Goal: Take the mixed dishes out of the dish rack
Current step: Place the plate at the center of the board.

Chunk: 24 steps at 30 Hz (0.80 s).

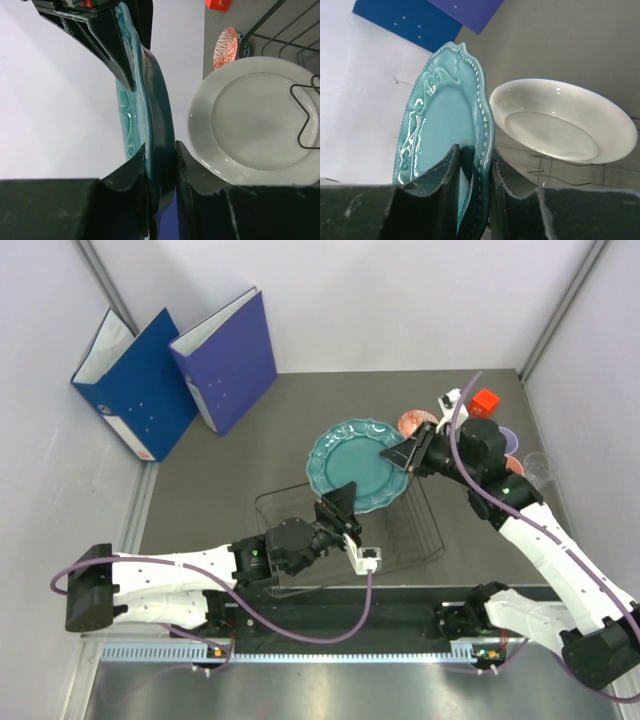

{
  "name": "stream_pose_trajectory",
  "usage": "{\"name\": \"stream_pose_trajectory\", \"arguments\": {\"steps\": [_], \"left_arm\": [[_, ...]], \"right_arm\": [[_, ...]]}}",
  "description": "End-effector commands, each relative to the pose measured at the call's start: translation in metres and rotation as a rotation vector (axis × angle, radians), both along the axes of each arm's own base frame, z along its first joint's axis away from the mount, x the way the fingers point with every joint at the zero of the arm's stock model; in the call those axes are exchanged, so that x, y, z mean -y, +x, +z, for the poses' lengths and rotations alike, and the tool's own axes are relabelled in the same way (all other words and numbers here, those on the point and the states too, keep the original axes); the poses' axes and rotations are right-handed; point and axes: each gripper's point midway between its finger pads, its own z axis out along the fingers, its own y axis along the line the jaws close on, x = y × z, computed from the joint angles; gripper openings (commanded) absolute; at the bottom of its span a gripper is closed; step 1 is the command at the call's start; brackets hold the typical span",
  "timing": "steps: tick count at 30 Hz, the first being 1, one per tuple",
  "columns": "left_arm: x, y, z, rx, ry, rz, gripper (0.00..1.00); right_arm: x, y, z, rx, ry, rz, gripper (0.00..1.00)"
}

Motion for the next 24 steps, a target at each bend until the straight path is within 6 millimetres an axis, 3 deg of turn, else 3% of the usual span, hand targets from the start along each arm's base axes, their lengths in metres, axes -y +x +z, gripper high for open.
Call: {"name": "stream_pose_trajectory", "arguments": {"steps": [1,11,12,15,18,24], "left_arm": [[-0.007,-0.006,0.078,0.110,-0.255,-0.022,0.00],[-0.012,-0.007,0.085,0.114,-0.278,-0.016,0.00],[-0.012,-0.006,0.086,0.113,-0.271,-0.016,0.00],[-0.011,-0.006,0.081,0.117,-0.238,-0.015,0.00],[-0.012,-0.007,0.080,0.126,-0.220,-0.016,0.00],[-0.012,-0.008,0.077,0.130,-0.209,-0.025,0.00]], "right_arm": [[-0.012,-0.019,0.031,0.102,0.078,0.112,0.00],[-0.018,-0.029,0.052,0.121,0.158,0.199,0.01],[-0.017,-0.029,0.053,0.112,0.148,0.198,0.18],[-0.013,-0.028,0.052,0.101,0.088,0.202,0.44],[-0.005,-0.027,0.055,0.082,0.025,0.187,0.50],[0.009,-0.025,0.054,0.028,-0.068,0.155,0.48]]}}
